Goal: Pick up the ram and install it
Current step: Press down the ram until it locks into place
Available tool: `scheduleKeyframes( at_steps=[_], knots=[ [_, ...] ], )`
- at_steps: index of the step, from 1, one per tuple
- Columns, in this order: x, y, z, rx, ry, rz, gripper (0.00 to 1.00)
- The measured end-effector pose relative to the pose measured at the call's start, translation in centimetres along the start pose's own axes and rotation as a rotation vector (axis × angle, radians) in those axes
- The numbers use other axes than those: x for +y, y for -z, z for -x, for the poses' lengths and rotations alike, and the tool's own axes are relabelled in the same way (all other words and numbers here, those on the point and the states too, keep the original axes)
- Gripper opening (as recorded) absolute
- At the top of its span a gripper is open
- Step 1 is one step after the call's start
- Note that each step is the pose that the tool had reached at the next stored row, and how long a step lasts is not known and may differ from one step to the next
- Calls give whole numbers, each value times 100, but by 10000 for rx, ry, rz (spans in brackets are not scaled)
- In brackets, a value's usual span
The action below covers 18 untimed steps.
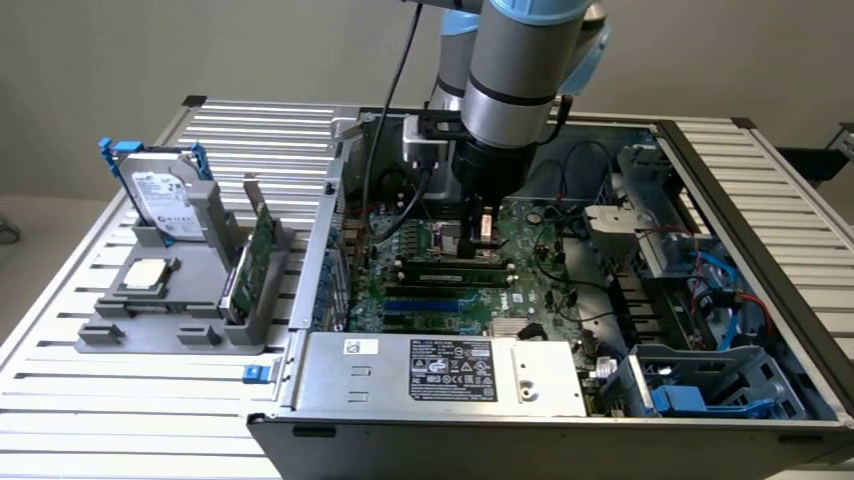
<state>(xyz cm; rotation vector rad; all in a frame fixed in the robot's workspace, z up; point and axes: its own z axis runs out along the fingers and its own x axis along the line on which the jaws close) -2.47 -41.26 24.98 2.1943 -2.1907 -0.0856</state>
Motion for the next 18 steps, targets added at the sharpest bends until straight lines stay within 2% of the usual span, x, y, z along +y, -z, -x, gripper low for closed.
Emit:
scheduleKeyframes(
  at_steps=[13,18],
  knots=[
    [0,0,0,-14,68,1,11],
    [-1,-18,0,-70,-757,-9,11]
  ],
)
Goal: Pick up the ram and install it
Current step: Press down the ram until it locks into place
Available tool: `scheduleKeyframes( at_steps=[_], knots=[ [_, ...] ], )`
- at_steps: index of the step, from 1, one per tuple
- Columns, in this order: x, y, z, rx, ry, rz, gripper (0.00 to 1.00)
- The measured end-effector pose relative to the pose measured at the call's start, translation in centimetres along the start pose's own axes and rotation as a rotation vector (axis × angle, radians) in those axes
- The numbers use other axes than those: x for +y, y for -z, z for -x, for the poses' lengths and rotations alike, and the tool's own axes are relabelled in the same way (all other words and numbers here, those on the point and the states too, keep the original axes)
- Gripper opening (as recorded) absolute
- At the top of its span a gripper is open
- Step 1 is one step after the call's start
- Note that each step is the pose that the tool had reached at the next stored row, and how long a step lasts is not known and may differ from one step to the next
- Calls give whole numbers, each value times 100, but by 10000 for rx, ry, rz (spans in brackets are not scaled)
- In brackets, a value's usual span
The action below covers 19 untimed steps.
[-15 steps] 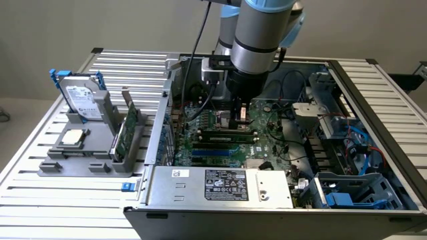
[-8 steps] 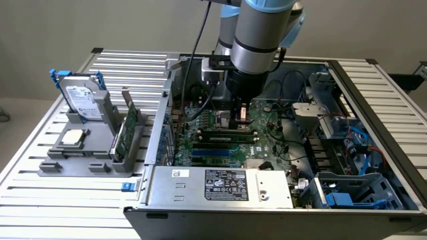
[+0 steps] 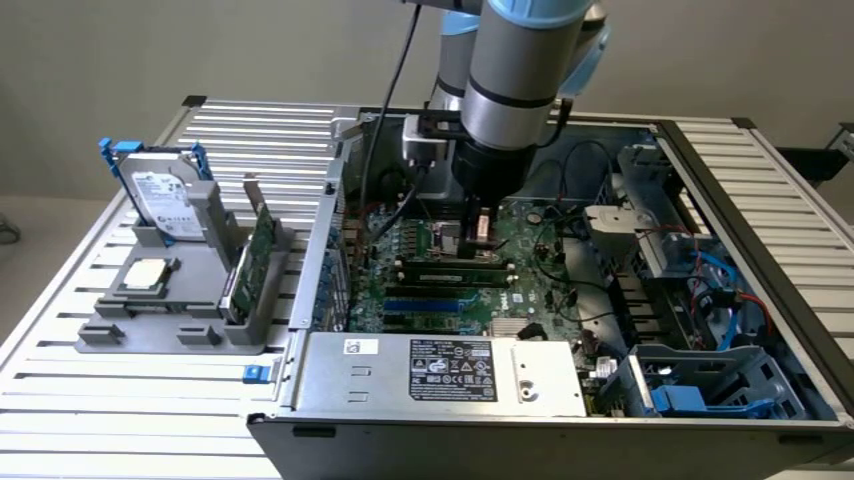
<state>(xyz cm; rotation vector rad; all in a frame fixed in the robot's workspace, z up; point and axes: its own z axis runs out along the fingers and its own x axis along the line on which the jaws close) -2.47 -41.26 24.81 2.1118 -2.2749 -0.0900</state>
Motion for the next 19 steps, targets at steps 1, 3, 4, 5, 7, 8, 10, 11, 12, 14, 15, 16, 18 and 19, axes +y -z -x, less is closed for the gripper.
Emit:
scheduleKeyframes(
  at_steps=[1,3,4,5,7,8,10,11,12,14,15,16,18,19],
  knots=[
    [0,-4,0,-13,-193,-3,11],
    [-1,-11,0,-38,-551,-7,11],
    [-1,-15,0,-50,-730,-10,11],
    [-1,-18,0,-61,-911,-12,11],
    [-2,-24,0,-87,-1269,-17,11],
    [-2,-27,0,-100,-1448,-19,11],
    [-3,-31,0,-123,-1813,-24,11],
    [-3,-33,0,-135,-1991,-26,11],
    [-3,-36,0,-149,-2187,-28,11],
    [-3,-40,0,-171,-2545,-33,11],
    [-3,-41,0,-183,-2724,-35,11],
    [-3,-42,0,-195,-2897,-37,11],
    [-3,-45,0,-219,-3238,-42,11],
    [-3,-45,0,-230,-3410,-44,11]
  ],
)
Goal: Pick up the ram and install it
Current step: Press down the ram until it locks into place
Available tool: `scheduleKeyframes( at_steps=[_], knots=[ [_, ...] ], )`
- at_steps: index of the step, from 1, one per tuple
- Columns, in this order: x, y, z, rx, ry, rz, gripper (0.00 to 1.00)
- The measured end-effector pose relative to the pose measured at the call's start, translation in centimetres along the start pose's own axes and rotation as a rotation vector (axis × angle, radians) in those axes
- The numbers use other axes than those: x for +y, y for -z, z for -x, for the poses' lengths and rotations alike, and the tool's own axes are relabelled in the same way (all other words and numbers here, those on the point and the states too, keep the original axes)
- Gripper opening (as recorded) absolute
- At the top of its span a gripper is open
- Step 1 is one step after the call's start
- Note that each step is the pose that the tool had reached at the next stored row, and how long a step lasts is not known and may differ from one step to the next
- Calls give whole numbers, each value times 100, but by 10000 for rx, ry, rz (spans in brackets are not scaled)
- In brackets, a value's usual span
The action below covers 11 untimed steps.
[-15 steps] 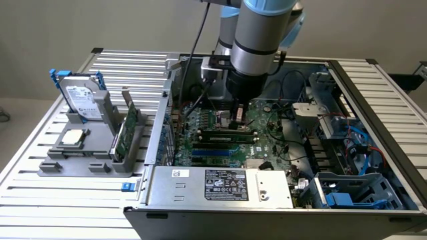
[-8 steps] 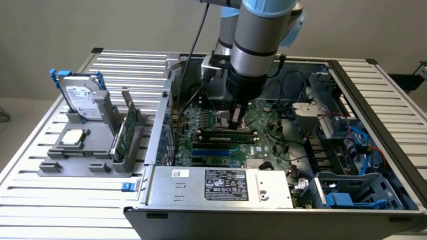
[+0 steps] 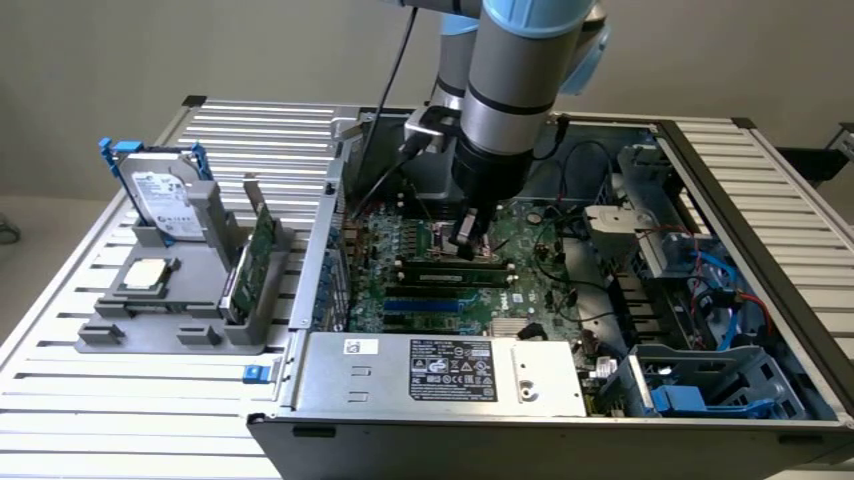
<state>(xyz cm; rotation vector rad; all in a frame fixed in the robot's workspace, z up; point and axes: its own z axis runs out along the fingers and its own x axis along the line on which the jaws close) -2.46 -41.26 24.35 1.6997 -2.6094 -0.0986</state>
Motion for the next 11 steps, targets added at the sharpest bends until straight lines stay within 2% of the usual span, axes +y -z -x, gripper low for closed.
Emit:
scheduleKeyframes(
  at_steps=[7,11],
  knots=[
    [0,-2,0,-73,-1147,-17,11],
    [0,-3,-1,-66,-1684,-47,11]
  ],
)
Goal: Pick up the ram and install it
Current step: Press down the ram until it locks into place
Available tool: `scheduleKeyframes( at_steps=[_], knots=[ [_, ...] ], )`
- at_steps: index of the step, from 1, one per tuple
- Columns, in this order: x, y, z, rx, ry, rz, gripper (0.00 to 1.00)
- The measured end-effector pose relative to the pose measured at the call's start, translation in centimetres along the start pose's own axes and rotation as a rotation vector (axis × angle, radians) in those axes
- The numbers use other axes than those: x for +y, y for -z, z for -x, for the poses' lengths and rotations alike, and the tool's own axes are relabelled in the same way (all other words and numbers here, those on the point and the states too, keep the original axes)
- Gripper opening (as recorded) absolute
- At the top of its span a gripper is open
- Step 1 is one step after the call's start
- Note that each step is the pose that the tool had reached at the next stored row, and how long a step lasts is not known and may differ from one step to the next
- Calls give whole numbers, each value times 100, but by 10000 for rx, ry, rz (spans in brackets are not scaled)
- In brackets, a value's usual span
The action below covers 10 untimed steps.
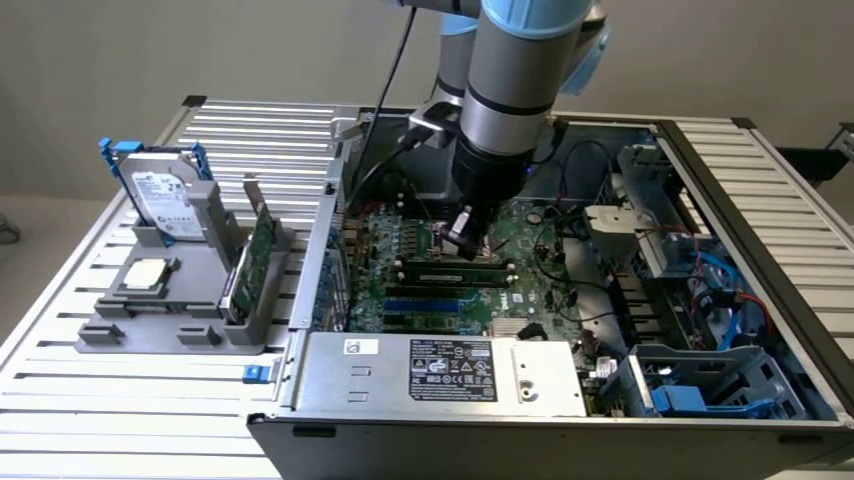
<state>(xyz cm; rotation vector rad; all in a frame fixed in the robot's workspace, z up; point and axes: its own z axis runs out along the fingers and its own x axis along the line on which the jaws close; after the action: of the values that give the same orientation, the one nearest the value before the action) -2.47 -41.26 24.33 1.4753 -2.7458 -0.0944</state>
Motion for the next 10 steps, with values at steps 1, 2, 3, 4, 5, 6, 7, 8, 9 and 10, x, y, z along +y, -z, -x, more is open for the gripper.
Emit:
scheduleKeyframes(
  at_steps=[1,2,3,4,5,6,7,8,9,10],
  knots=[
    [0,0,1,10,-120,-13,11],
    [0,0,1,27,-240,-30,11],
    [0,0,1,47,-348,-49,11],
    [0,0,0,72,-456,-71,11],
    [0,0,0,100,-556,-95,11],
    [0,0,1,131,-652,-121,11],
    [0,0,1,163,-746,-147,11],
    [0,0,1,195,-841,-174,11],
    [0,0,1,224,-940,-198,11],
    [0,0,1,244,-1042,-216,11]
  ],
)
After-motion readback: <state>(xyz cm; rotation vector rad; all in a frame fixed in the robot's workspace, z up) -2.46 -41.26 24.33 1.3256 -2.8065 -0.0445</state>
